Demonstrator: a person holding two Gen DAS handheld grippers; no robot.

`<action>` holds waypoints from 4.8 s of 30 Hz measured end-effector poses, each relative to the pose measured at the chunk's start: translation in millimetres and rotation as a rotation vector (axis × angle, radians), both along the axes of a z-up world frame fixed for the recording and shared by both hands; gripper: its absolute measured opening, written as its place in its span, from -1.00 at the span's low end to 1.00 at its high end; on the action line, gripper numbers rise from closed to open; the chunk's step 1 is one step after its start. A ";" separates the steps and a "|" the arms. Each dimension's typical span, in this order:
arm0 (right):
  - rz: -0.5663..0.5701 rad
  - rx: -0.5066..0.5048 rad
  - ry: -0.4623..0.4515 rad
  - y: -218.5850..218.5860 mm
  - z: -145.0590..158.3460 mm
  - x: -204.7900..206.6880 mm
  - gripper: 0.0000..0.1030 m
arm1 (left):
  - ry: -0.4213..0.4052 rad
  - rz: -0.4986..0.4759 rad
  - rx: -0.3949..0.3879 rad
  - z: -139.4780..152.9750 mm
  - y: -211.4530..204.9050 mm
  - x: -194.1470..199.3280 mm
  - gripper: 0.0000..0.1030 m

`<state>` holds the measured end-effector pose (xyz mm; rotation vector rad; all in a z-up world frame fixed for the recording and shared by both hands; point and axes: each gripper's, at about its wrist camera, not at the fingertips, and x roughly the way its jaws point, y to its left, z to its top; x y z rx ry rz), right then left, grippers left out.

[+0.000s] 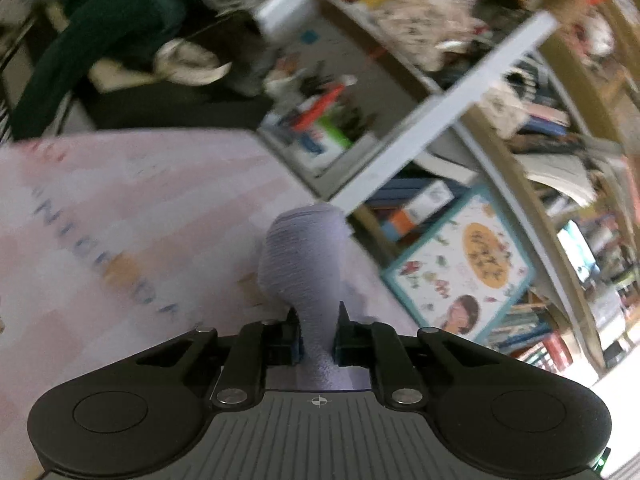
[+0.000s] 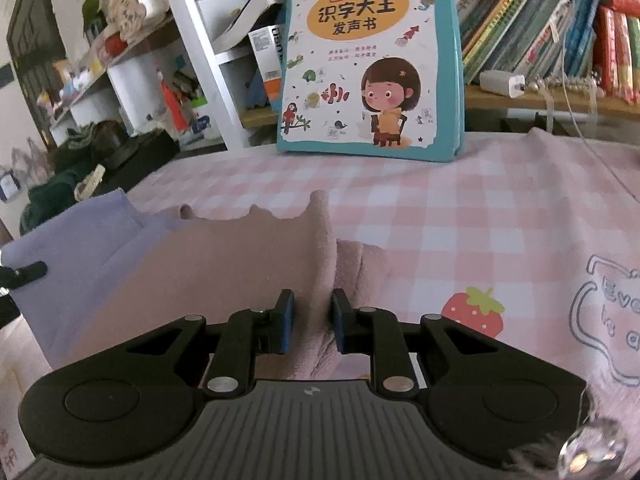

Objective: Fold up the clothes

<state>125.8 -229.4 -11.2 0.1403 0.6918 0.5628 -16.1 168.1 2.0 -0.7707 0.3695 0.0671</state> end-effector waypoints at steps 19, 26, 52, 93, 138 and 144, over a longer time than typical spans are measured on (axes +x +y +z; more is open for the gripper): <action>-0.004 0.100 0.037 -12.6 -6.3 3.2 -0.63 | -0.057 -0.550 0.693 51.0 -219.1 24.6 -0.42; 0.000 0.160 0.074 -21.7 -9.5 7.7 -0.64 | 0.043 -0.730 0.746 6.7 -262.1 30.3 0.48; 0.031 0.398 0.267 -11.9 11.9 4.1 0.30 | -0.088 -0.576 0.660 19.0 -176.6 11.8 -0.32; 0.079 0.147 -0.078 8.6 46.9 -72.1 -0.77 | -0.043 -0.633 0.579 9.9 -167.4 23.7 -0.26; -0.036 0.003 -0.034 10.5 33.8 -75.3 -0.66 | -0.051 -0.574 0.575 28.0 -164.4 27.8 0.31; -0.035 0.020 -0.062 1.2 47.2 -101.4 -0.14 | -0.028 -0.555 0.571 31.2 -150.1 3.6 0.59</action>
